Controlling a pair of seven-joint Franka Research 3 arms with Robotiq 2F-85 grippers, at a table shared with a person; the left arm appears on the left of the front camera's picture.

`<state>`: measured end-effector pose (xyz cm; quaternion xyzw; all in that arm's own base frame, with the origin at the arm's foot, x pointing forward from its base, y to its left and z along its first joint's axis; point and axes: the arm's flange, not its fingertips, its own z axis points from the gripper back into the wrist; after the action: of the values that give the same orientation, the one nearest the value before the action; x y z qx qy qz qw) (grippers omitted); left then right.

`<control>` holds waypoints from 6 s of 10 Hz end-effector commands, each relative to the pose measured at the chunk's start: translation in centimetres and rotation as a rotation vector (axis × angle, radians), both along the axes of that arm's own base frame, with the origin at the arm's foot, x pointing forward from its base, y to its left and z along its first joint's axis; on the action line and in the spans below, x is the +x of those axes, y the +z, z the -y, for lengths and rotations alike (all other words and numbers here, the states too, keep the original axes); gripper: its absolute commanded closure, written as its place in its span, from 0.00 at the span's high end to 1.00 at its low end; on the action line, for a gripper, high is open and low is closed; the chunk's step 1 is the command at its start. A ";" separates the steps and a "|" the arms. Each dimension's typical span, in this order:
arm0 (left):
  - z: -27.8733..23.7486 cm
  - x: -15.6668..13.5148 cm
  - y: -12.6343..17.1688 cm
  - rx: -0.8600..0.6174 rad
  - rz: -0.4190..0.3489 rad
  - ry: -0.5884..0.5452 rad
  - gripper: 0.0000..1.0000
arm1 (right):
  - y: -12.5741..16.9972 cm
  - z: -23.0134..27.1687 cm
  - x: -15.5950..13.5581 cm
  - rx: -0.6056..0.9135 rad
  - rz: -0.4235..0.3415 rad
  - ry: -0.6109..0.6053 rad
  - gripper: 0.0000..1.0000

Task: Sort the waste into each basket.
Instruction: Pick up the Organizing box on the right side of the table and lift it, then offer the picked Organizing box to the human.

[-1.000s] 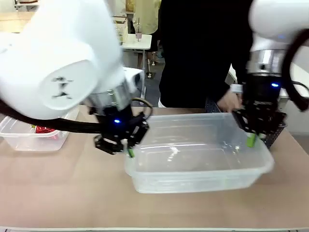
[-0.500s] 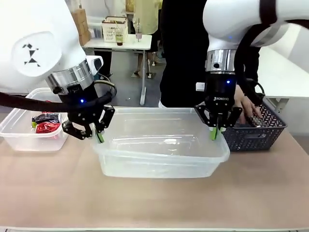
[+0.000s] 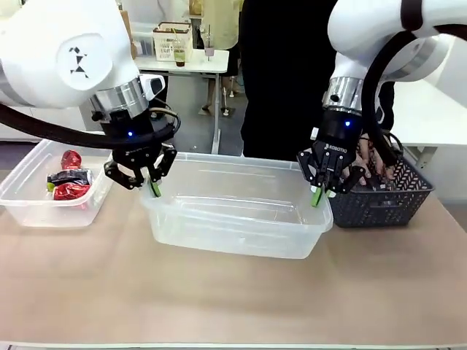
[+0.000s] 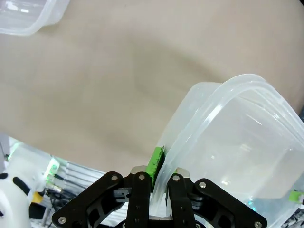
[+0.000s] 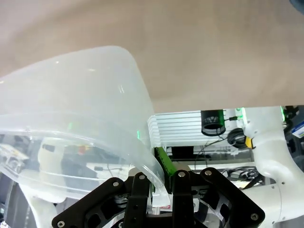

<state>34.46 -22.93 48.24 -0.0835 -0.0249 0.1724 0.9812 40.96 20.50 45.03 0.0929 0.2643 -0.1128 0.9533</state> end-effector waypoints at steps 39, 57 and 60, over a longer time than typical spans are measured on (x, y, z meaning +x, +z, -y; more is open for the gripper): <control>-0.1 0.0 -0.1 -0.003 0.015 0.003 0.00 | -0.3 0.1 0.4 -0.002 0.004 -0.016 0.00; -0.1 0.0 -0.1 -0.003 0.015 0.003 0.00 | -0.3 0.1 0.4 -0.002 0.004 -0.016 0.00; -0.1 0.0 -0.1 -0.003 0.015 0.003 0.00 | -0.3 0.1 0.4 -0.002 0.004 -0.016 0.00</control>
<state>33.97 -23.29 47.65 -0.0799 -0.0273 0.1459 0.9857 41.40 20.64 44.46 0.0899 0.2569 -0.1083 0.9561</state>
